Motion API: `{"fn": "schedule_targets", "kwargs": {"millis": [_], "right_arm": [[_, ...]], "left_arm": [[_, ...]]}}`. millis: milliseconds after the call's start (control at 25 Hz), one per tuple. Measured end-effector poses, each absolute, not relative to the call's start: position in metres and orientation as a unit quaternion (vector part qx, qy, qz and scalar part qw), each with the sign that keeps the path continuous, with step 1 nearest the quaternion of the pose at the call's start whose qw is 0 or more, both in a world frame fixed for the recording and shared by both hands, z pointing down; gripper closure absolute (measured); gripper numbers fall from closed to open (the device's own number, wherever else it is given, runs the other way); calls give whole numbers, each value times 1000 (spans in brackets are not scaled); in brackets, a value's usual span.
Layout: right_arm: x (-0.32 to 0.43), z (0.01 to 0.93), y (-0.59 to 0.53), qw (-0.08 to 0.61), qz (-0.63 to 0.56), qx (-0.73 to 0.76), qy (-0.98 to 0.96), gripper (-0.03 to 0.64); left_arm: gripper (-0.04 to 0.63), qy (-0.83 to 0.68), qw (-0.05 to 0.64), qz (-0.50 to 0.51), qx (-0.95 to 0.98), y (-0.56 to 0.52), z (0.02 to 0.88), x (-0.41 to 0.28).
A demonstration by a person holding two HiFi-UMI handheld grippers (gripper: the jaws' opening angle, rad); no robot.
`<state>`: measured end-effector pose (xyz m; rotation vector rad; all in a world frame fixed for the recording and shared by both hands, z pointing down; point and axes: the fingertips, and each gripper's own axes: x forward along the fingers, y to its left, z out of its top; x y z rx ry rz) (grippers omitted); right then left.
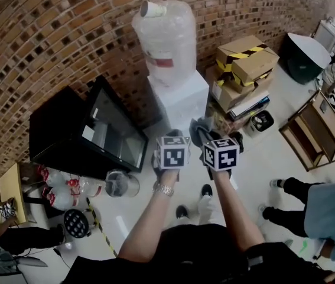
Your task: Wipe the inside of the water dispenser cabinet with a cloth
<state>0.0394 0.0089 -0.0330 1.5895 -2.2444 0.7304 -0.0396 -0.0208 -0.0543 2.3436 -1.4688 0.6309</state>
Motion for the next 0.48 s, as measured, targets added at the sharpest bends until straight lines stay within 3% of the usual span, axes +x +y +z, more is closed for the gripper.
{"fn": "schedule_targets", "kwargs": {"millis": [480], "right_arm": [[16, -69, 53, 135, 218, 533, -806, 588]], "left_arm": [[594, -496, 148, 196, 833, 22, -85, -22]]}}
